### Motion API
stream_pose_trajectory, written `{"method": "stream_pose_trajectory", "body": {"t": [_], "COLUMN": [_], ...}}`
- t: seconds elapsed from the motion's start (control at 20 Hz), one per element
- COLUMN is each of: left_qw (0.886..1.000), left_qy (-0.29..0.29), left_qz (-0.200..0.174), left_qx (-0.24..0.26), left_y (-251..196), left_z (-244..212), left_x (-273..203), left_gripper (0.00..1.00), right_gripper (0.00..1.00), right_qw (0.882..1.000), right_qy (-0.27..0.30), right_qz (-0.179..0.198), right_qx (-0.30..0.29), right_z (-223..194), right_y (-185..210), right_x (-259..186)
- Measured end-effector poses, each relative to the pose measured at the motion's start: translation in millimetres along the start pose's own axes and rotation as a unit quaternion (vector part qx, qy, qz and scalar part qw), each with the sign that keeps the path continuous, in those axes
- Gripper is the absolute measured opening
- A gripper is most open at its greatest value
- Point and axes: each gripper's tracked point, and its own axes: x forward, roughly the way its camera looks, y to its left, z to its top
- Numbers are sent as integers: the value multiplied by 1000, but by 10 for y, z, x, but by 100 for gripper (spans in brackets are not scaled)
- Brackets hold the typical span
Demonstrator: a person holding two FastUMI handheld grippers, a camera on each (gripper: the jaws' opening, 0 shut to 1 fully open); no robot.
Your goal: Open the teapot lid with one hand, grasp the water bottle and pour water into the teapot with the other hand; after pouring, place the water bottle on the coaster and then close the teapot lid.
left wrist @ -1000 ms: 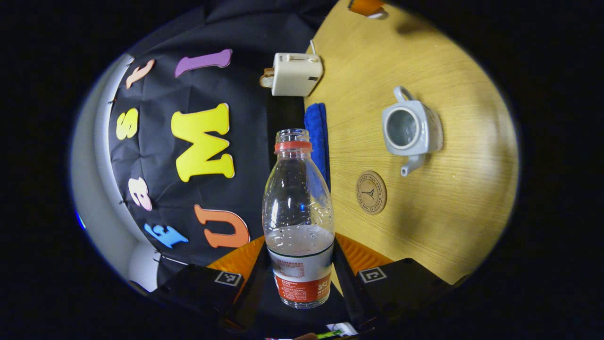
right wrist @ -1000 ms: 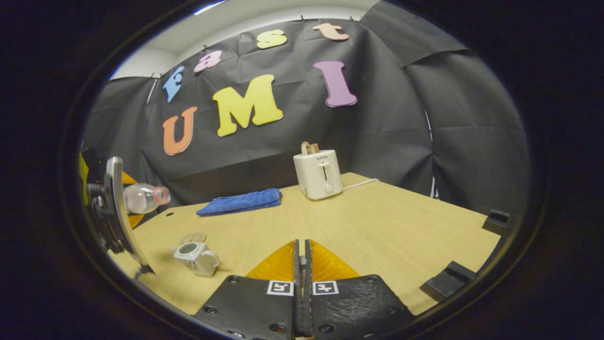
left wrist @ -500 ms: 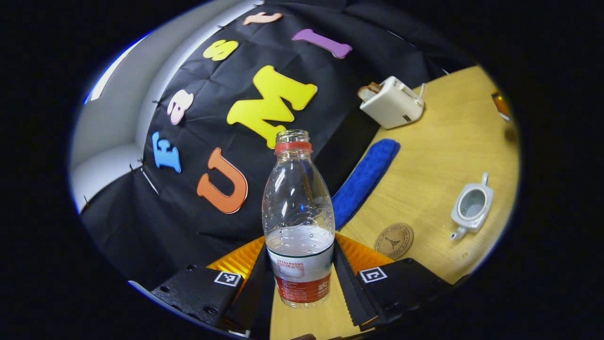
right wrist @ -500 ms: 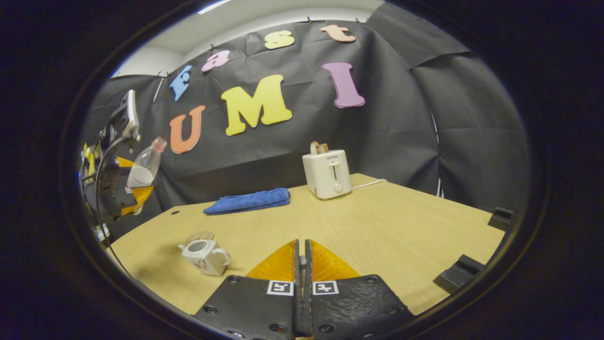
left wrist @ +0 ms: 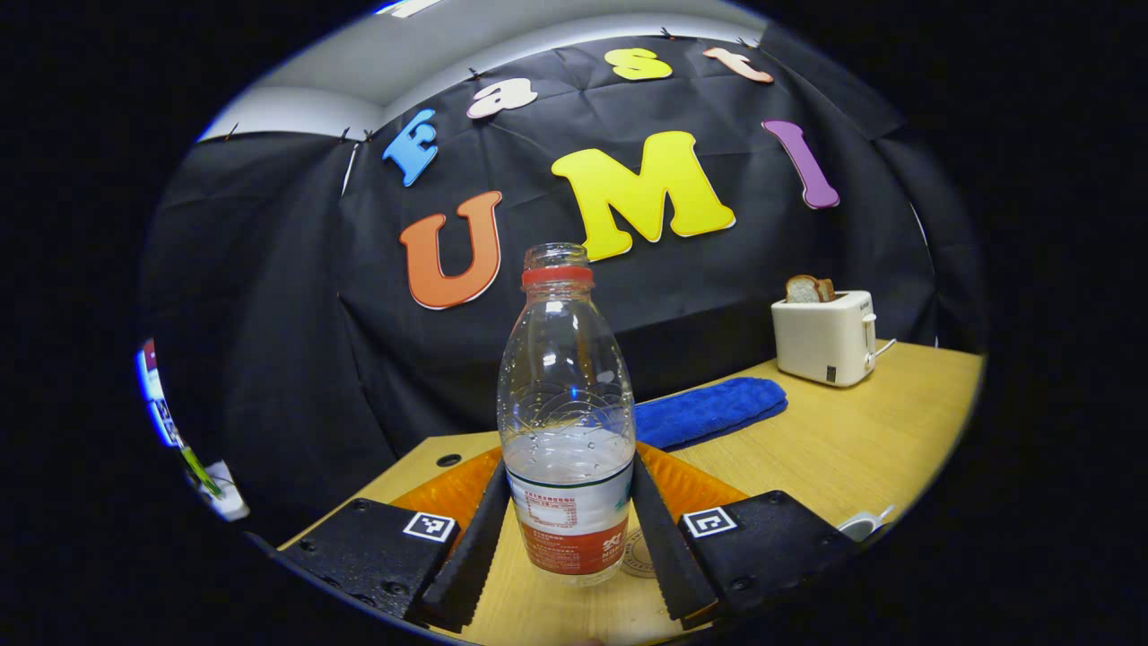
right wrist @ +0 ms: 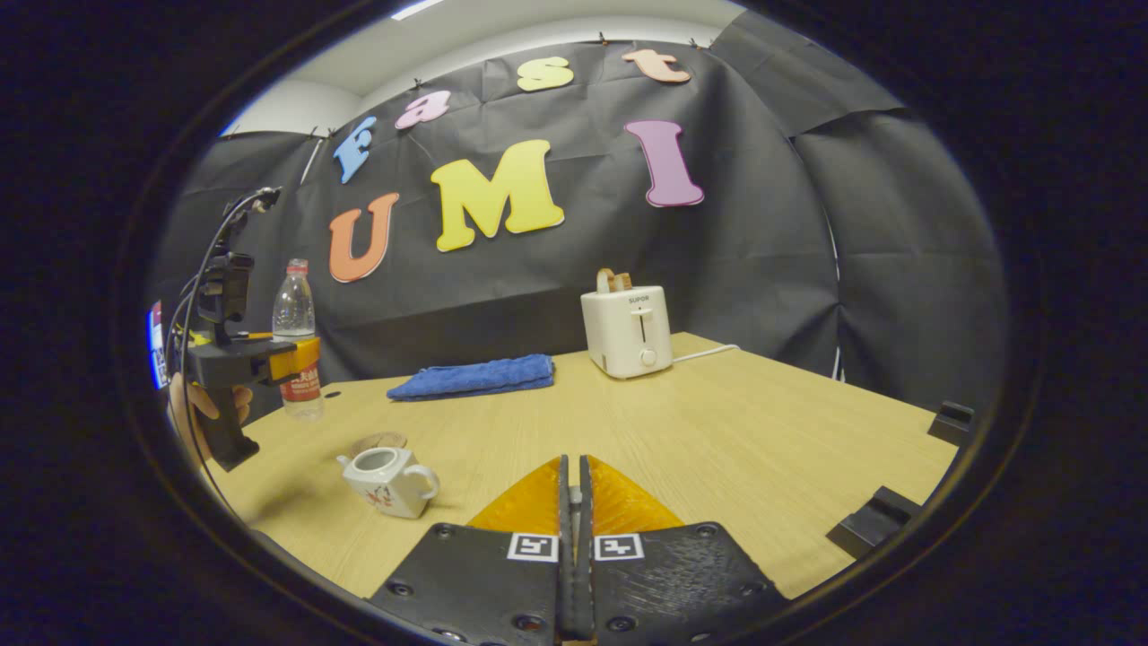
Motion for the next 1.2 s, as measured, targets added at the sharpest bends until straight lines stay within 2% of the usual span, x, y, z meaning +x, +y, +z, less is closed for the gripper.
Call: {"method": "stream_pose_trajectory", "body": {"t": [0.15,0.3,0.65,0.9,1.2], "left_qw": [998,997,996,997,996], "left_qy": [15,7,4,18,12], "left_qz": [-15,-36,-61,-49,-50], "left_qx": [-52,-70,-67,-60,-74], "left_y": [-131,-252,-472,-452,-451], "left_z": [-265,-279,-357,-497,-487], "left_x": [71,133,261,335,321], "left_gripper": [78,78,79,80,81], "right_gripper": [0,0,0,0,0], "right_qw": [1000,1000,1000,1000,1000], "right_qy": [1,-8,-11,-11,-4], "right_qz": [3,1,-1,-4,-2], "right_qx": [-7,-15,-18,-13,-17], "right_z": [23,95,106,99,53], "right_y": [-2,-27,-57,-96,-70], "right_x": [-12,-47,-52,-39,-22]}}
